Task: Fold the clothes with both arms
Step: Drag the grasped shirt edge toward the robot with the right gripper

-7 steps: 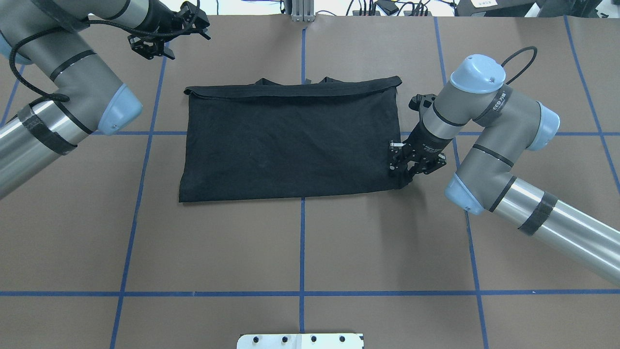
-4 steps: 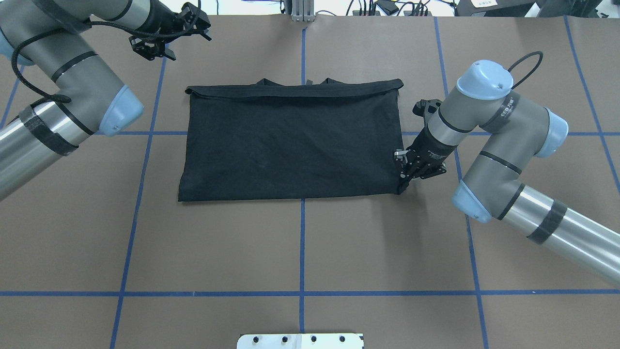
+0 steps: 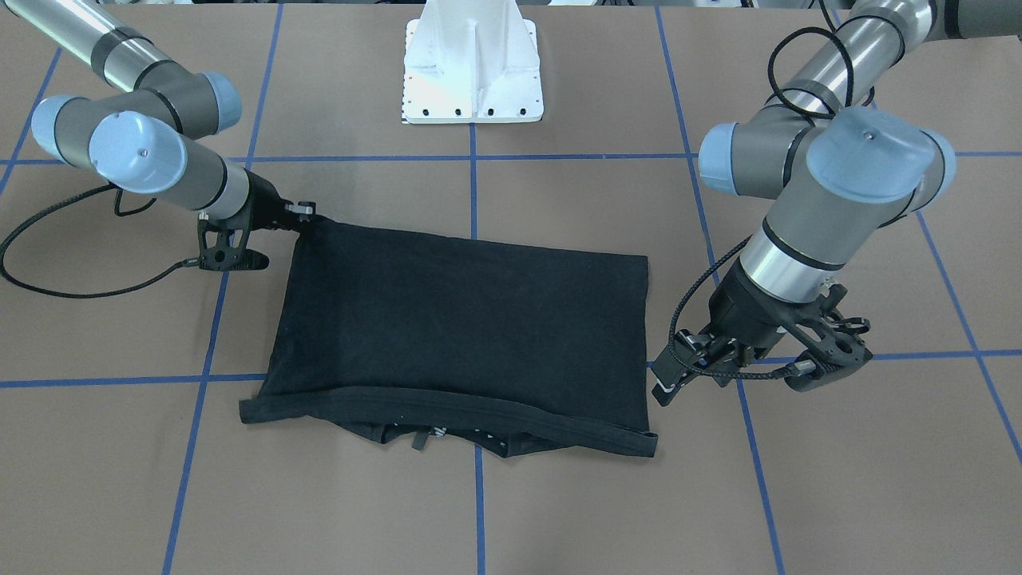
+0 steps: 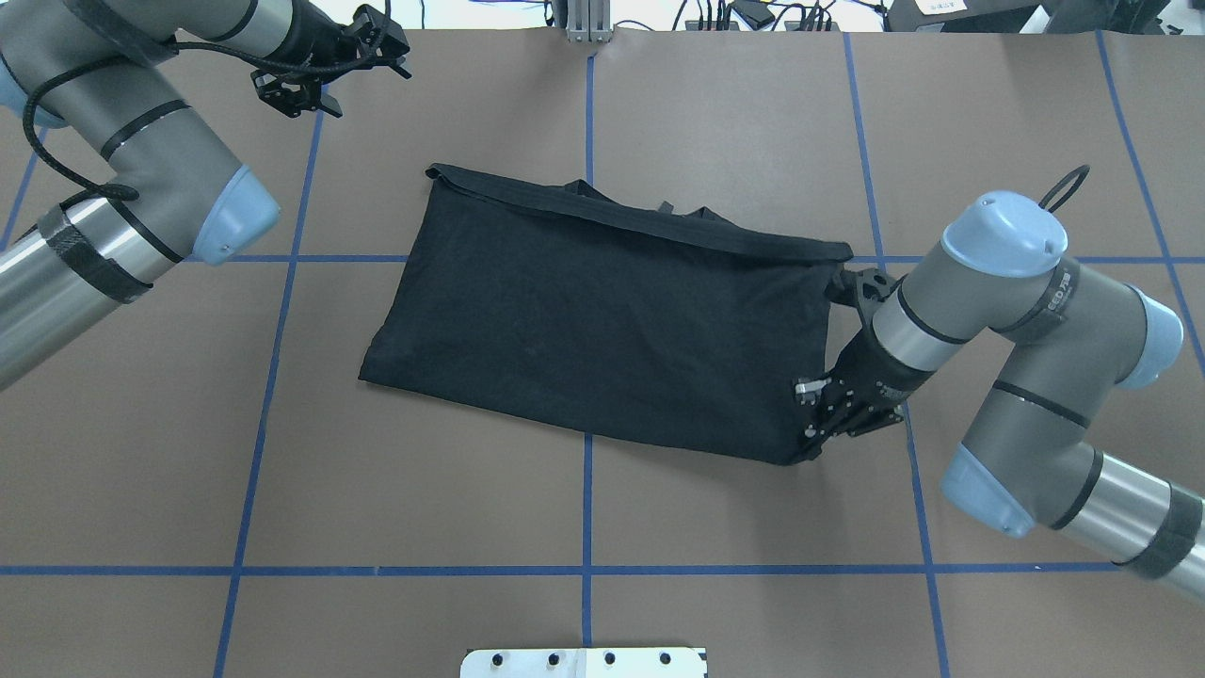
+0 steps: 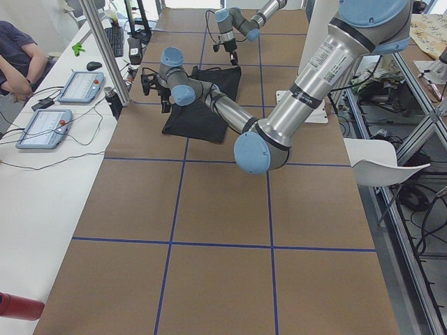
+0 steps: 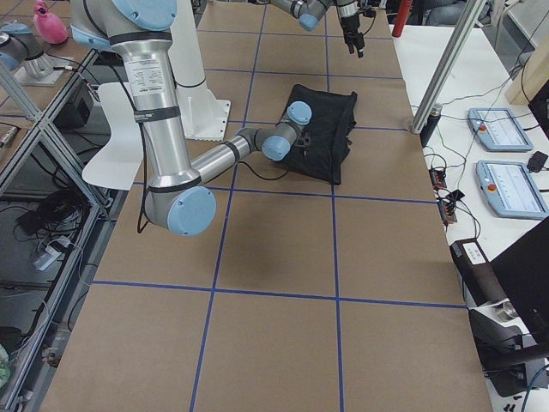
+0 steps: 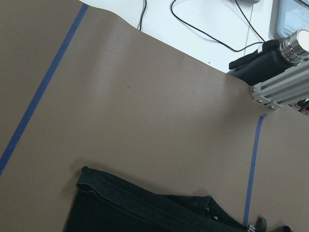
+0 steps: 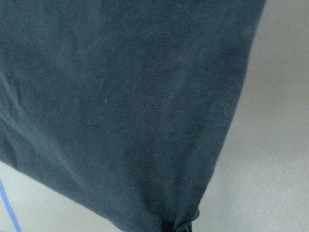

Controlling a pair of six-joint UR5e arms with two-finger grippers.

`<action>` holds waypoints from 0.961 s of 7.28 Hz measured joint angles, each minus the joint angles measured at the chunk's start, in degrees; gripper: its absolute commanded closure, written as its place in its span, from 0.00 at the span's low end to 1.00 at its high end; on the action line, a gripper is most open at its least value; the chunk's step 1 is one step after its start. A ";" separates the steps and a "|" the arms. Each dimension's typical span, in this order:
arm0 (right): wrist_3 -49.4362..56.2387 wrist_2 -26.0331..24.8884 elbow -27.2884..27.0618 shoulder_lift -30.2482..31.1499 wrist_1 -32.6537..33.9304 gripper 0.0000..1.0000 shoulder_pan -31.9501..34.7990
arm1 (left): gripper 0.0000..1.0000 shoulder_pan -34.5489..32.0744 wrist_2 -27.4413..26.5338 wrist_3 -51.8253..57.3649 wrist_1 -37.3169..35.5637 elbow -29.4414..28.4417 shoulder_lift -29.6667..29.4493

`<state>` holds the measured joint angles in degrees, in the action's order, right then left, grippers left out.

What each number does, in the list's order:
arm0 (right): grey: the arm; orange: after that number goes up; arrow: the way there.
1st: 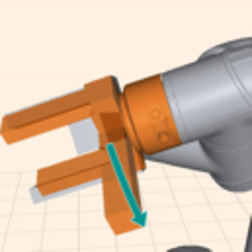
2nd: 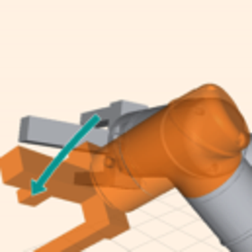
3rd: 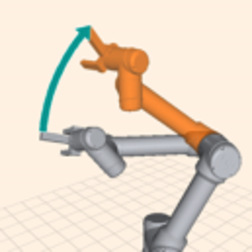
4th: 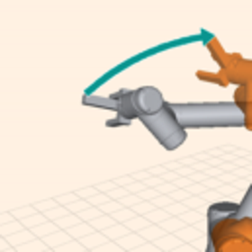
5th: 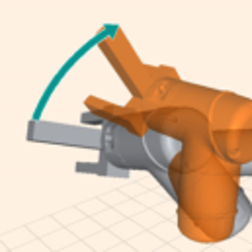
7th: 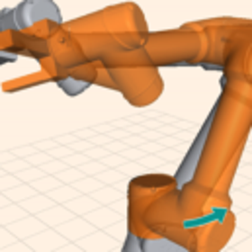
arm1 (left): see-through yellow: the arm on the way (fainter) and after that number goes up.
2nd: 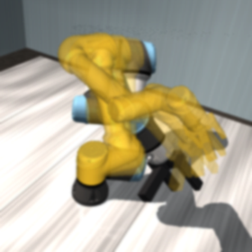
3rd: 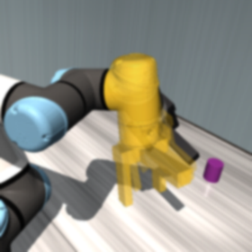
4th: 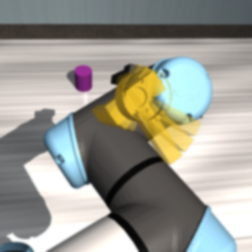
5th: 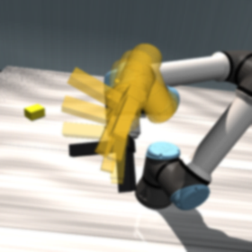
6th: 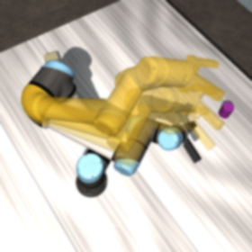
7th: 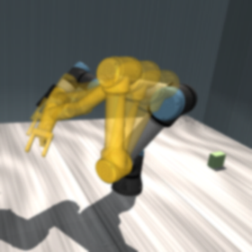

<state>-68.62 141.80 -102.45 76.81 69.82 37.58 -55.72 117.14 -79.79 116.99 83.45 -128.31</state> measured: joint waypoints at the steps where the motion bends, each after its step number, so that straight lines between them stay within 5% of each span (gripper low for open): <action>1: -1.45 2.30 -1.55 0.15 -0.01 1.00 -2.20 | 0.01 0.00 -0.04 -0.01 -0.01 0.03 0.07; 4: -8.40 5.45 -4.95 -1.37 -0.12 1.00 -10.98 | 0.00 0.03 -0.01 0.04 0.07 0.04 0.03; 5: -10.70 5.80 -5.98 -1.75 -0.12 0.62 -13.38 | 0.01 0.06 0.01 0.09 0.09 0.05 0.00; 6: -12.12 6.38 -6.69 -1.96 -0.12 0.01 -14.87 | 0.00 0.10 0.02 0.15 0.13 0.05 -0.01; 7: -13.03 7.31 -6.93 -2.08 -0.15 0.00 -15.49 | 0.00 0.19 0.04 0.23 0.15 0.07 -0.01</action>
<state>-81.64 149.11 -109.38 74.73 69.68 22.09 -55.53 117.18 -79.57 117.15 83.52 -128.31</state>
